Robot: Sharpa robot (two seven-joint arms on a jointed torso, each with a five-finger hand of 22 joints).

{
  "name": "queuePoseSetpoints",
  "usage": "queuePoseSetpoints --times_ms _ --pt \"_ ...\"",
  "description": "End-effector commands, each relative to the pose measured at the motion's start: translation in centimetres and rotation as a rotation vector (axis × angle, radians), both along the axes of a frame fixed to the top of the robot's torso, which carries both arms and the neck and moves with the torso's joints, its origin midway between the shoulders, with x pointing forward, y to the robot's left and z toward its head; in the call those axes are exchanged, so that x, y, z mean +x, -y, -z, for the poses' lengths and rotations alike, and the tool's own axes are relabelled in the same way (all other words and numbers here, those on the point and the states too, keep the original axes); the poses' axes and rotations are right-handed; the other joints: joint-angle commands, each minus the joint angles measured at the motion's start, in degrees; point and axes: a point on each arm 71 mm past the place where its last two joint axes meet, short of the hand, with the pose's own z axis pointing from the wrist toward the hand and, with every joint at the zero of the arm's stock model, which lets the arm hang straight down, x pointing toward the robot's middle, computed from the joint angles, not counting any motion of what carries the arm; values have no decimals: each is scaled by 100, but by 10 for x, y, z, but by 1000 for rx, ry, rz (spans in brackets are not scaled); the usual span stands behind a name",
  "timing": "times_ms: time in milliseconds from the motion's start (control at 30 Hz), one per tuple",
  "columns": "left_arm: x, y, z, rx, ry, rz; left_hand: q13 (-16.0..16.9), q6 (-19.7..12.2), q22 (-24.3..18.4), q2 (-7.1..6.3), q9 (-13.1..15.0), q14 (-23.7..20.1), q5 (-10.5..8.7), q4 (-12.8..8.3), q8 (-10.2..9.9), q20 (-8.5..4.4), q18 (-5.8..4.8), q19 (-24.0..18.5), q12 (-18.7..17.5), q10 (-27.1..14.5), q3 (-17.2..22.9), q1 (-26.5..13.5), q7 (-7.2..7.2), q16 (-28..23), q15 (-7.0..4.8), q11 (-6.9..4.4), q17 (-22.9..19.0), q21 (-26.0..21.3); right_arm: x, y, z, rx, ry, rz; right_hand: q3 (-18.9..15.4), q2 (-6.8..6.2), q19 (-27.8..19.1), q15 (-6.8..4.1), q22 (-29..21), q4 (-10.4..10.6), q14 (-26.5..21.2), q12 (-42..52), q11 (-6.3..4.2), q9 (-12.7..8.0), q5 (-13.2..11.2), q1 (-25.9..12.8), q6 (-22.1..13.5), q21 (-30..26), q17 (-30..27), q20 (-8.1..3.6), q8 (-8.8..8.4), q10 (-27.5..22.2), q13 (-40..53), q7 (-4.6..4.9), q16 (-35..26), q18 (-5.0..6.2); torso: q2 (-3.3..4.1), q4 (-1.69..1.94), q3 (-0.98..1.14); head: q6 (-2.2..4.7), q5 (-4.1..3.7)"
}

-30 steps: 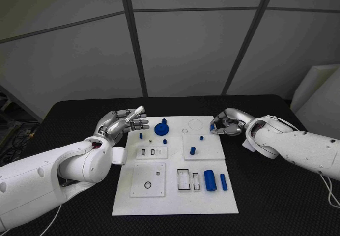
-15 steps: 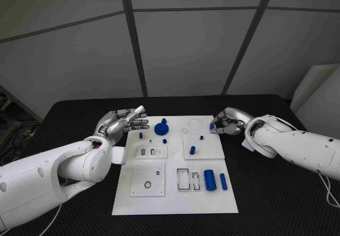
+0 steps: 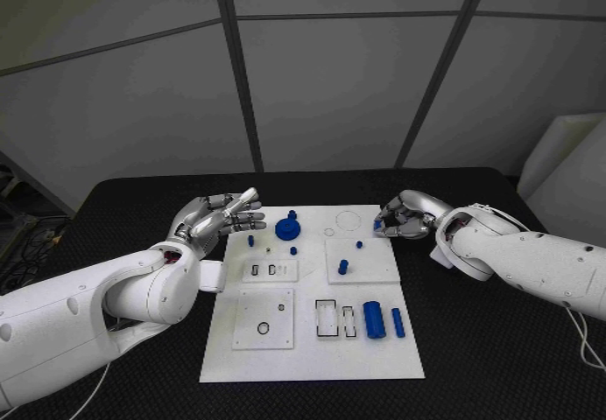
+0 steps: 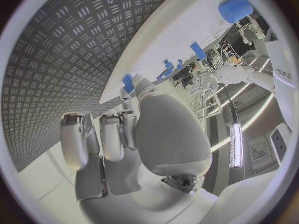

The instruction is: Assemble the parts on the task board

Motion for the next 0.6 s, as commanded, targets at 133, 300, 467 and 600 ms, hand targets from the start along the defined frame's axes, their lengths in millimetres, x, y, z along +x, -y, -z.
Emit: queuePoseSetpoints --times_ms 133,300,467,600 --pt "0 1 -1 -5 5 15 -4 4 -5 47 -5 -15 -13 -20 -28 4 -66 -48 -29 -5 5 -6 86 -40 8 17 5 -37 -1 -2 -7 37 57 27 -14 57 594 -64 1509 15 527 52 -48 26 16 -54 81 38 1167 -65 23 179 950 -39 30 -86 -1 -4 4 2 1" --pt "0 1 -1 -4 4 14 -4 4 -5 47 -5 -15 -13 -20 -28 4 -66 -48 -29 -5 5 -6 86 -40 8 17 5 -37 -7 -8 -11 66 74 30 -23 54 594 -74 1509 28 529 58 -62 33 60 -91 100 38 1175 -79 27 186 956 -54 34 -86 -6 -11 2 5 -4" --pt "0 -1 -1 -3 3 12 -4 4 -5 47 -5 -15 -13 -20 -28 4 -66 -48 -29 -5 5 -6 86 -40 8 17 5 -37 -17 -21 -17 94 75 15 -17 64 594 -81 1509 27 531 63 -72 39 82 -95 118 38 1180 -85 33 191 962 -65 36 -86 -23 -5 -8 14 -2" --pt "0 -2 0 -1 3 8 -4 4 -5 47 -5 -15 -13 -20 -28 4 -66 -48 -29 -5 5 -6 86 -40 8 17 5 -37 -25 -40 -21 115 61 -14 -14 70 594 -83 1509 26 531 63 -75 41 87 -96 125 38 1181 -88 36 192 963 -69 36 -86 -53 -7 -12 3 26"
